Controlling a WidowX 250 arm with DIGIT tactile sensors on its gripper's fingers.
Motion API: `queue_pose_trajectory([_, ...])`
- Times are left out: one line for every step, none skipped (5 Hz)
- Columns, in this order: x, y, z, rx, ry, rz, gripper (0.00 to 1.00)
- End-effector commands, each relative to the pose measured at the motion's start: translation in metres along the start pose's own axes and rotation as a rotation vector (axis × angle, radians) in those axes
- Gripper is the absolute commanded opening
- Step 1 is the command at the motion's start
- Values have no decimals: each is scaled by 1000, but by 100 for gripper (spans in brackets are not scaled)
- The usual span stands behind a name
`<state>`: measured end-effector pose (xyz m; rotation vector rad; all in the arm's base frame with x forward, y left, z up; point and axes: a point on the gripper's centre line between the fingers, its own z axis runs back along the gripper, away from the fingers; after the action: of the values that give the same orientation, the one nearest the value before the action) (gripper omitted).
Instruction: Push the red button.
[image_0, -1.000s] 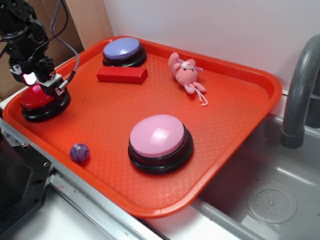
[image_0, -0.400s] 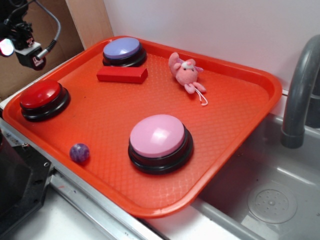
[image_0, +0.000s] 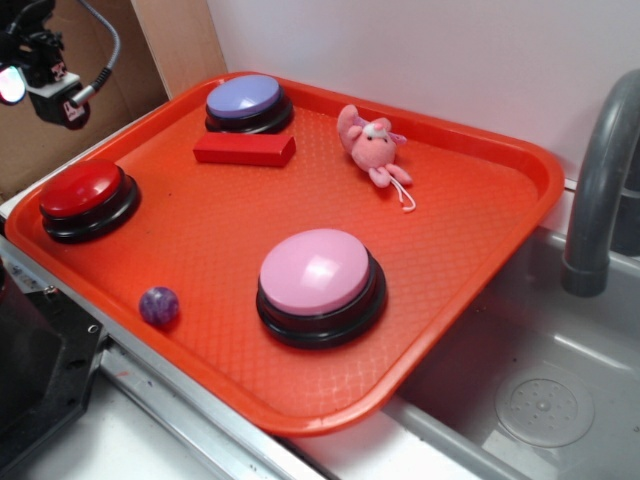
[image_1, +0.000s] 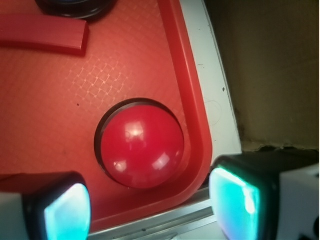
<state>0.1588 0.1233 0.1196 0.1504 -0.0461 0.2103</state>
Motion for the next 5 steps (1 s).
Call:
queue_pose_trajectory([12,11,21,-28,-32,28,100])
queue_pose_trajectory([13,12,24,-31,-31,37,100])
queue_pose_trajectory([13,12,29,-24,-19,44,100])
queue_pose_trajectory([11,11,36,-21,-18,59,100])
queue_pose_trajectory([12,10,38,-16,-24,57,100])
